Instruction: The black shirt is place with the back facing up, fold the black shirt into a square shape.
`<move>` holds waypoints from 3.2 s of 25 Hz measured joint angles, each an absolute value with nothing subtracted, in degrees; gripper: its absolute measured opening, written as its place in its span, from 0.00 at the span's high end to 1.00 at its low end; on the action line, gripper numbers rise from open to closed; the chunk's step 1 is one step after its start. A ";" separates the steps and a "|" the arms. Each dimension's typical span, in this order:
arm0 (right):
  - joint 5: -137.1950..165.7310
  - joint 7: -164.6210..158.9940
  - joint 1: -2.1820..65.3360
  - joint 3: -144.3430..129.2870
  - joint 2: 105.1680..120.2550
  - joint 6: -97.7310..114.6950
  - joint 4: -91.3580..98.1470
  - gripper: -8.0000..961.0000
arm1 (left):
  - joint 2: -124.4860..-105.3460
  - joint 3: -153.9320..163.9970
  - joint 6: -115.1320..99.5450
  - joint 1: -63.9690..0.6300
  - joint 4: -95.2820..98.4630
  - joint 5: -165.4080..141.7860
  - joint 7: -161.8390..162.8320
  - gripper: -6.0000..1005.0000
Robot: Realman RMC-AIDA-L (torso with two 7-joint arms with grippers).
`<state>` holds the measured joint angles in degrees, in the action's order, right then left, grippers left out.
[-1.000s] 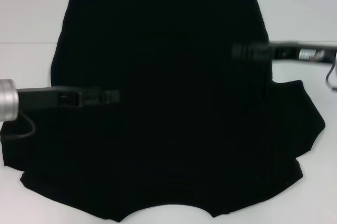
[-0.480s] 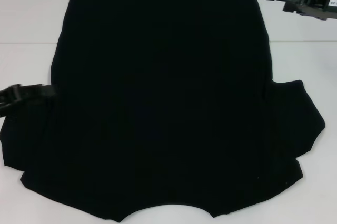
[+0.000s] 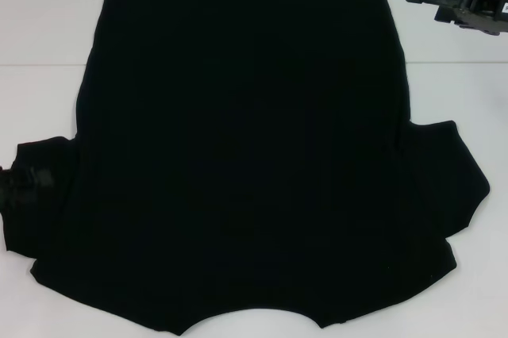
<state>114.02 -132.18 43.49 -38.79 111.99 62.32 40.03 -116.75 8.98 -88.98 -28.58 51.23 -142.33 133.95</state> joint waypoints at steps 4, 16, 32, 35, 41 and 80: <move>114.04 -132.19 43.52 -38.72 111.97 62.20 39.96 0.09 | -116.75 8.07 -88.82 -28.28 51.73 -145.10 135.55 0.51; 113.80 -132.23 43.61 -38.65 111.97 61.93 39.40 0.09 | -116.54 4.69 -85.11 -27.38 53.08 -150.39 138.42 0.51; 113.72 -132.16 43.47 -38.58 111.97 61.58 39.37 0.09 | -116.56 5.39 -83.31 -27.73 51.33 -151.63 139.21 0.51; 113.72 -132.17 43.39 -38.59 111.97 61.58 39.37 0.09 | -116.66 5.77 -83.22 -27.71 51.13 -151.63 139.26 0.51; 113.73 -131.97 43.35 -38.28 111.97 61.59 39.37 0.09 | -116.78 6.70 -82.59 -27.82 50.06 -151.63 139.26 0.51; 113.27 -131.65 42.35 -36.44 111.97 62.05 39.38 0.09 | -116.10 8.55 -80.66 -28.67 52.71 -152.80 139.92 0.99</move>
<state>113.27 -131.65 42.35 -36.44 111.97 62.05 39.38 -116.10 8.55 -80.66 -28.67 52.71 -152.80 139.92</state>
